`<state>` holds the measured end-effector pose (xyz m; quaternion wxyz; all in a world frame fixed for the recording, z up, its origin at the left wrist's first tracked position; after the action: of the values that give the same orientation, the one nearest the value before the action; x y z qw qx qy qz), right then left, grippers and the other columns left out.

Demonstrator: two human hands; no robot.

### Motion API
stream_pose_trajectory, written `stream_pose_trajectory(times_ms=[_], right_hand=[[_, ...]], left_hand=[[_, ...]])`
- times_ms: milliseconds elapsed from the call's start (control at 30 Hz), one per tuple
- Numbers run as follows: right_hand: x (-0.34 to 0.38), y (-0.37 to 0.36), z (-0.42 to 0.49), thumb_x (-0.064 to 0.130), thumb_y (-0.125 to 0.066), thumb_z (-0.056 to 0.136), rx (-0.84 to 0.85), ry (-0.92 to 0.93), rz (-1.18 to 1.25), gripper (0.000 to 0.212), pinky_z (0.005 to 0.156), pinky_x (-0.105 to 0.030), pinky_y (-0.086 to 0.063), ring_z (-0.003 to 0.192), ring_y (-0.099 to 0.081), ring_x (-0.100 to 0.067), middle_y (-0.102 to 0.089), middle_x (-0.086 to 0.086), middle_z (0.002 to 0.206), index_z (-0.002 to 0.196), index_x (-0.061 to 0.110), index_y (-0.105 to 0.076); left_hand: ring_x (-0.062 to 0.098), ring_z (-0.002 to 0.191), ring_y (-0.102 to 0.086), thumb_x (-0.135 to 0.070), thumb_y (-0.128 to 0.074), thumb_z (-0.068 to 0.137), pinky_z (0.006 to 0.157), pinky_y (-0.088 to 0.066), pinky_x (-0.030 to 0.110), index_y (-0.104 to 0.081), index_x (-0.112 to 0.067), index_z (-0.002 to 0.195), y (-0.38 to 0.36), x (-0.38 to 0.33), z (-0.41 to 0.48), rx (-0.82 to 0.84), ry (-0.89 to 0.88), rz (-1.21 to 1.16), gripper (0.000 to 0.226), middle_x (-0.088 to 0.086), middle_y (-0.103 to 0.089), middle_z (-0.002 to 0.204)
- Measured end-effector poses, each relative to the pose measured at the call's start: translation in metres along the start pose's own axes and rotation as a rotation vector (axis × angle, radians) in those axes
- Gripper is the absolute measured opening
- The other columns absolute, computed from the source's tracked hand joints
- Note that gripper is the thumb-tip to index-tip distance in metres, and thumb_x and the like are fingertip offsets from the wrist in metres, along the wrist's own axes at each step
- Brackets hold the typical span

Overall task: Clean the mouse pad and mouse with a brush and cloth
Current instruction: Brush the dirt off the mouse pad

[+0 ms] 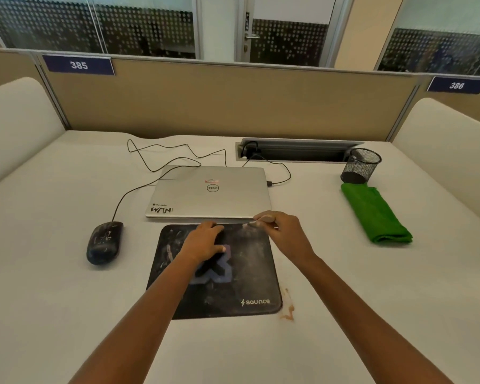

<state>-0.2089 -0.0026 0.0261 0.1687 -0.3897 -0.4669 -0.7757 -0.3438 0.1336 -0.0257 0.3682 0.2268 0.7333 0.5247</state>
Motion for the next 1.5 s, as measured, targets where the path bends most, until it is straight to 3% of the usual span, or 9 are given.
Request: stream_pose_trajectory(times_ms=[133,533,667,767,900,1067,1133,1233,1500], right_hand=[[0.006,-0.026,0.022,0.006,-0.056,0.089,0.114,-0.014,-0.032,0.020,0.091,-0.020,-0.042,0.102,-0.061,-0.025,-0.068,-0.015,0.110,0.104,0.003,-0.068],[-0.008,-0.001,-0.037,0.003,-0.059,0.085,0.382,-0.067,-0.169,0.015,0.074,-0.002,-0.038,0.087,-0.061,-0.016,-0.070,-0.009,0.100,0.095,0.006,-0.070],[0.002,0.026,-0.051,-0.002,-0.063,0.081,0.479,-0.117,-0.065,0.027,0.075,-0.015,-0.049,0.079,-0.064,-0.008,-0.070,0.007,0.085,0.076,0.023,-0.073],[0.015,0.027,-0.037,-0.006,-0.061,0.081,0.333,-0.067,-0.009,0.043,0.077,-0.015,-0.048,0.082,-0.064,-0.012,-0.069,0.005,0.086,0.068,0.035,-0.064],[0.031,-0.005,-0.021,-0.007,-0.059,0.082,0.134,-0.027,0.097,0.019,0.085,-0.026,-0.049,0.089,-0.066,-0.022,-0.070,-0.006,0.092,0.083,0.009,-0.071],[0.025,-0.042,-0.041,0.009,-0.058,0.087,0.481,0.085,-0.185,0.023,0.087,-0.011,-0.041,0.100,-0.062,-0.019,-0.067,-0.013,0.111,0.108,0.006,-0.067],[0.020,-0.029,-0.053,0.010,-0.060,0.086,0.504,0.104,-0.153,0.019,0.079,-0.001,-0.038,0.090,-0.060,-0.003,-0.070,-0.010,0.104,0.102,0.006,-0.069],[0.014,0.000,-0.060,0.006,-0.061,0.084,0.544,0.030,-0.062,0.013,0.074,-0.005,-0.043,0.081,-0.061,0.002,-0.072,0.000,0.092,0.090,0.008,-0.072],[0.028,-0.022,-0.044,-0.003,-0.060,0.081,0.228,0.119,0.088,0.016,0.078,-0.005,-0.045,0.082,-0.063,0.004,-0.071,0.001,0.089,0.083,0.007,-0.072]], left_hand=[[0.025,0.133,-0.034,-0.032,-0.060,0.088,0.110,-0.035,0.039,-0.033,-0.014,0.142,0.001,0.006,0.013,0.076,0.003,0.024,0.063,0.007,-0.033,0.145],[0.024,0.136,-0.030,-0.036,-0.059,0.088,0.110,-0.031,0.037,-0.027,-0.017,0.145,-0.007,0.018,0.017,0.027,-0.027,0.012,0.069,0.005,-0.030,0.148],[0.024,0.137,-0.029,-0.036,-0.058,0.088,0.110,-0.031,0.038,-0.026,-0.016,0.145,-0.007,0.017,0.016,0.032,-0.027,0.010,0.069,0.005,-0.029,0.150],[0.024,0.138,-0.028,-0.036,-0.058,0.089,0.110,-0.031,0.038,-0.025,-0.016,0.146,-0.007,0.016,0.016,0.040,-0.021,0.017,0.070,0.005,-0.028,0.150],[0.025,0.139,-0.026,-0.036,-0.056,0.090,0.112,-0.029,0.038,-0.022,-0.016,0.147,-0.007,0.014,0.013,0.050,-0.010,0.013,0.070,0.005,-0.024,0.153],[0.023,0.141,-0.024,-0.035,-0.054,0.091,0.113,-0.027,0.037,-0.022,-0.016,0.148,-0.008,0.014,0.007,0.025,-0.010,-0.008,0.067,0.002,-0.020,0.155],[0.022,0.141,-0.024,-0.033,-0.054,0.092,0.114,-0.026,0.037,-0.022,-0.015,0.148,-0.009,0.015,0.005,0.019,-0.007,-0.031,0.067,0.002,-0.020,0.155],[0.022,0.141,-0.024,-0.032,-0.053,0.092,0.114,-0.026,0.038,-0.023,-0.014,0.147,-0.008,0.012,0.003,0.017,-0.003,-0.045,0.066,0.002,-0.020,0.155],[0.024,0.135,-0.035,-0.017,-0.063,0.085,0.113,-0.033,0.039,-0.030,-0.012,0.143,0.000,0.018,-0.016,0.183,-0.035,-0.088,0.067,0.005,-0.030,0.150]])
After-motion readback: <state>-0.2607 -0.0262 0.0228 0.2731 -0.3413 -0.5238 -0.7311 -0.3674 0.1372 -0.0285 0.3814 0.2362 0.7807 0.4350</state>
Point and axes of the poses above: each hand's wrist, its own z-axis towards the middle knuckle, its own y-axis out of the back of the hand, x = y × z, the point moved 2 cm from there along z, towards the middle knuckle
